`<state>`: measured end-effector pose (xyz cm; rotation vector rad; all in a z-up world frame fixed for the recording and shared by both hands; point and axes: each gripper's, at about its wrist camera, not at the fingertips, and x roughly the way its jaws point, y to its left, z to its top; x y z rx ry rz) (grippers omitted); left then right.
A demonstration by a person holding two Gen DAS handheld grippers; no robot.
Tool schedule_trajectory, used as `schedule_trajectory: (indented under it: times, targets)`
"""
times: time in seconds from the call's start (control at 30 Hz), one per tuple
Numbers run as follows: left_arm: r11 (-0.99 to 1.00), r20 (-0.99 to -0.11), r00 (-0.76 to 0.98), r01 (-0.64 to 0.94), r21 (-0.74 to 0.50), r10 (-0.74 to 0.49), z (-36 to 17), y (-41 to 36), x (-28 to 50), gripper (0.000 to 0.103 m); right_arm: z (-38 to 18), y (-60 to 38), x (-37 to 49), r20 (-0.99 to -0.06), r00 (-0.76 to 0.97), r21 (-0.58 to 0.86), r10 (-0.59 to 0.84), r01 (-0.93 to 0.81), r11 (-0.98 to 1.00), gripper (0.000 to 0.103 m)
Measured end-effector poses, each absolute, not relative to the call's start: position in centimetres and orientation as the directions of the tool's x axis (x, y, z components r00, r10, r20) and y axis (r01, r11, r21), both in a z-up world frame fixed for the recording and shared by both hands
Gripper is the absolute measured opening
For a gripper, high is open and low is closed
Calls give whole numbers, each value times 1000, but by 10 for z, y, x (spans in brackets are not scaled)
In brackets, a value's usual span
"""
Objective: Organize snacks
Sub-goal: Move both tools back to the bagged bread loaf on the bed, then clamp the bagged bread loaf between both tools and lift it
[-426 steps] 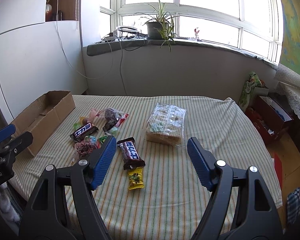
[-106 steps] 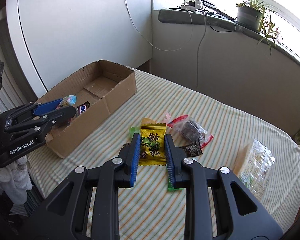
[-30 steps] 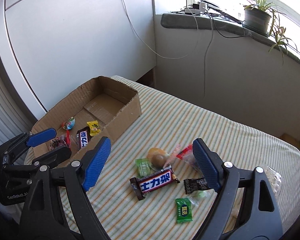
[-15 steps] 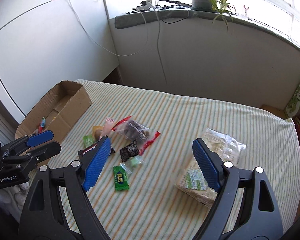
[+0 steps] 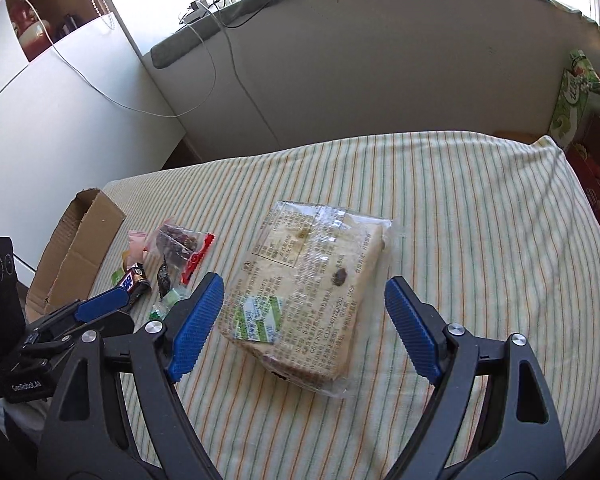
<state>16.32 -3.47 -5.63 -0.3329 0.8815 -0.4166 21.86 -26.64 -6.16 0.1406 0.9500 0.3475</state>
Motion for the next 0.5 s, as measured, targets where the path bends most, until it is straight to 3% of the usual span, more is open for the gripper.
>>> schedule_trajectory:
  times: [0.3, 0.5]
  targets:
    - [848, -694, 487, 287, -445, -530, -65, -82, 186, 64, -81, -282, 228, -772, 467, 371, 431, -218, 903, 68]
    - [836, -711, 441, 298, -460, -548, -76, -98, 198, 62, -86, -284, 233, -770, 443, 402, 459, -221, 889, 68]
